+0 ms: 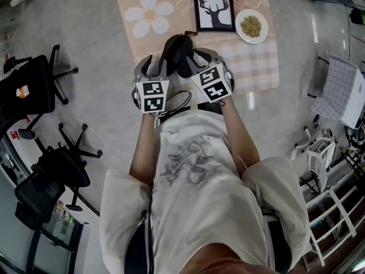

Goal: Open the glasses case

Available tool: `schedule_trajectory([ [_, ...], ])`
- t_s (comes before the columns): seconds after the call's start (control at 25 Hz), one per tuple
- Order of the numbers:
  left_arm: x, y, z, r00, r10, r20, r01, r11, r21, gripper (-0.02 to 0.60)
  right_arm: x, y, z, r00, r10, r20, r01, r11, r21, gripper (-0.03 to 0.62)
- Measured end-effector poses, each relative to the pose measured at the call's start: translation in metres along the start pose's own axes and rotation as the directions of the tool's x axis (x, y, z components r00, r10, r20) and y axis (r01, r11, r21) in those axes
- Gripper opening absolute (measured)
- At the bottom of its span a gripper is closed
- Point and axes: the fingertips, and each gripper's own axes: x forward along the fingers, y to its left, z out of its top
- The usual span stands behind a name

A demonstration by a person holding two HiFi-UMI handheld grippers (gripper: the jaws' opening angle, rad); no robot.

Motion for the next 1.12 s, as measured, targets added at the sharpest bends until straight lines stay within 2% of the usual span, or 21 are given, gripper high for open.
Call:
schedule_trajectory([
  [0.44,-0.0005,0.0,0.0001,1.0,-0.004,0.005,0.004,1.0,-0.004,0.17,-0.0007,0.0018,-0.0011,1.0,-0.01,-0.002,0.009,1.0,-0.014,0.08],
  [1.12,-0.0014,-0.0009,0.0005,1.0,-0.002,0.01,0.003,1.0,-0.009,0.169,-0.0023,0.0016,-0.0013,1.0,-0.011,-0.01,0.01,1.0,-0.017,0.079],
])
